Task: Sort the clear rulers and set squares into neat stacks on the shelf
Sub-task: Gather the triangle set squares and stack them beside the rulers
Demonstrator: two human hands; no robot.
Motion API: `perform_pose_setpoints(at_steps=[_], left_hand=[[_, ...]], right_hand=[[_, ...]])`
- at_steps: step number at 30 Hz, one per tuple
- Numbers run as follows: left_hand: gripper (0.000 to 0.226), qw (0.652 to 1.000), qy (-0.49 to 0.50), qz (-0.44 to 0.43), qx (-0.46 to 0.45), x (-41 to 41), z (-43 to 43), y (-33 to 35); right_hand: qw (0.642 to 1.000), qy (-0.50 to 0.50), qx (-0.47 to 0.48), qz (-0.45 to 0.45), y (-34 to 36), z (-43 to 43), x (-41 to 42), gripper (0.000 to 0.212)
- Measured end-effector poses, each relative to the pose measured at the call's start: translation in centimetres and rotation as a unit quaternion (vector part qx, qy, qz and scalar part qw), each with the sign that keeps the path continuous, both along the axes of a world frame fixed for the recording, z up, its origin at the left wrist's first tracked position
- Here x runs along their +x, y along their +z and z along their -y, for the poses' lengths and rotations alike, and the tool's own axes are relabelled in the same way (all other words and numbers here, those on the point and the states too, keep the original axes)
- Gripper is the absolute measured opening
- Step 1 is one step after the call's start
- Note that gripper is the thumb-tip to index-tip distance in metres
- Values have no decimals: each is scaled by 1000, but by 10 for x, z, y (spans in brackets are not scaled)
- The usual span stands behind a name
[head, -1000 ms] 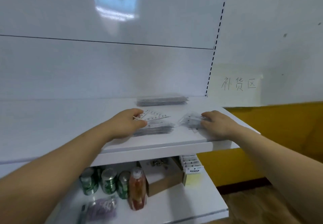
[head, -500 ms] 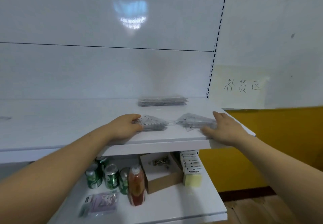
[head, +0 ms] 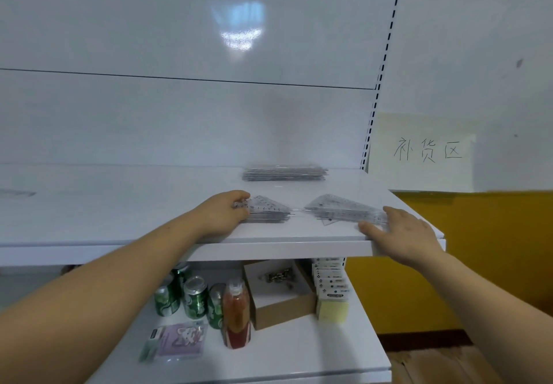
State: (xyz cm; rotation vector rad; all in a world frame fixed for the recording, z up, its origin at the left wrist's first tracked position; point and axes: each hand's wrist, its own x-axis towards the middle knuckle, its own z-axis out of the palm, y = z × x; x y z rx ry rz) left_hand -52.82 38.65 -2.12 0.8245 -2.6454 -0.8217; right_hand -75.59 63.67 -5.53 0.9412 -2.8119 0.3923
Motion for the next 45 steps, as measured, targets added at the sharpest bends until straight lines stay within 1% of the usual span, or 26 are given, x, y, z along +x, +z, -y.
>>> perform_pose_setpoints(at_steps=[5, 11, 15, 20, 25, 30, 35, 39, 45], left_hand=[[65, 1000, 3, 25, -19, 4, -3, 6], [66, 995, 22, 66, -77, 27, -6, 8], [65, 991, 47, 91, -89, 58, 7, 11], [66, 986, 106, 91, -92, 124, 46, 15], [65, 972, 180, 106, -103, 223, 99, 14], [64, 955, 250, 124, -96, 330, 160, 11], [62, 943, 305, 119, -67, 416, 215, 14], [63, 934, 324, 130, -73, 455, 256, 17], [61, 928, 342, 124, -85, 474, 324, 13]], right_hand=[[999, 9, -28, 36, 11, -2, -2, 94], [997, 72, -4, -3, 41, 22, 13, 87], [991, 131, 3, -17, 55, 60, 43, 86], [977, 210, 31, -25, 70, 135, 103, 86], [953, 295, 62, -27, 79, 232, 192, 83], [927, 368, 67, -5, 77, 331, 297, 80], [910, 408, 66, 28, 69, 409, 381, 79], [903, 420, 82, 38, 62, 462, 418, 76], [896, 436, 83, 26, 53, 544, 448, 72]])
